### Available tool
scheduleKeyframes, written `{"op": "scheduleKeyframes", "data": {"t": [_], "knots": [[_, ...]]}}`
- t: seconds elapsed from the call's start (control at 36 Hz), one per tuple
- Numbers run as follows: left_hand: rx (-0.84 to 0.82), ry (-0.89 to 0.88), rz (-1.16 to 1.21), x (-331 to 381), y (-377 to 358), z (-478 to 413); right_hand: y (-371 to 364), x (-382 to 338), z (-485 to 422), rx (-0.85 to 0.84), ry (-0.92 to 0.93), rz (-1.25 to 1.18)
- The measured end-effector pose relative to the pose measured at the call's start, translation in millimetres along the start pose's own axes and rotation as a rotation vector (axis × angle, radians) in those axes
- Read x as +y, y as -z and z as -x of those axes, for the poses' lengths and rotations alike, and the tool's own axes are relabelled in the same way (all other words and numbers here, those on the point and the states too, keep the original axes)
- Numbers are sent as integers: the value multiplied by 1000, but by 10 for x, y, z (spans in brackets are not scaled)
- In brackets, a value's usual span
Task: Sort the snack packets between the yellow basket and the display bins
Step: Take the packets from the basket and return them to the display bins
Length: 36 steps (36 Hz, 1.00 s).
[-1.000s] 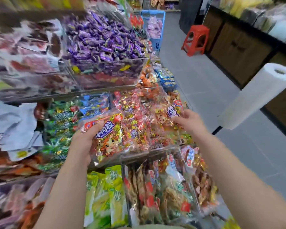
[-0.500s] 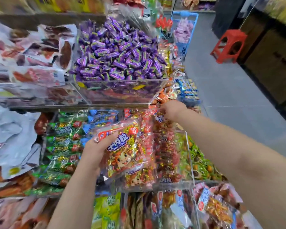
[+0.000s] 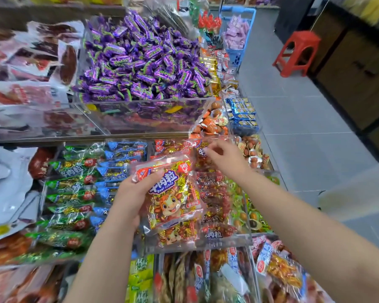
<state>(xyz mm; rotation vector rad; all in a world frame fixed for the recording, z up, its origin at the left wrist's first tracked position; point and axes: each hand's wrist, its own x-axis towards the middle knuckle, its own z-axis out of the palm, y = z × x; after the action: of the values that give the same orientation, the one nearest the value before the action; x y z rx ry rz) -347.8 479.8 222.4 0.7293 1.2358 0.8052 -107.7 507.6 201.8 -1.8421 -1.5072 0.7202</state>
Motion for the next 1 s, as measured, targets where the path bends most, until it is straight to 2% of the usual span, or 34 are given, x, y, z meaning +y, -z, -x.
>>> {"op": "scheduleKeyframes", "data": {"t": [0.03,0.08,0.14,0.19,0.31,0.42,0.53,0.58,0.61,0.67,0.78,0.83,1.0], "knots": [[3,-4,-4,1,-7,1,21,-89,105,-41,-82,-161],[9,-11,-1,-6,-30,3,29,-208,329,-231,-173,-326],[7,-6,-2,-30,-68,0,-25,-252,535,-413,-184,-364],[-6,-13,-24,-55,-113,3,-97,-267,681,-450,-182,-315],[5,-16,-76,-89,-187,22,-115,-228,813,-393,-246,-388],[81,-3,-52,-113,-158,11,168,-156,808,-300,-252,-364],[131,11,7,-130,-22,-27,420,28,654,45,-329,-264],[144,23,17,-129,29,-20,446,102,535,204,-348,-115],[143,26,23,-124,40,-11,424,117,473,232,-342,-22],[133,25,28,-130,54,-15,319,124,359,227,-311,50],[114,21,17,-142,77,-20,2,117,230,177,-247,19],[103,15,19,-141,102,-15,-123,138,187,203,-253,39],[103,22,20,-139,183,0,-282,217,117,216,-150,408]]}}
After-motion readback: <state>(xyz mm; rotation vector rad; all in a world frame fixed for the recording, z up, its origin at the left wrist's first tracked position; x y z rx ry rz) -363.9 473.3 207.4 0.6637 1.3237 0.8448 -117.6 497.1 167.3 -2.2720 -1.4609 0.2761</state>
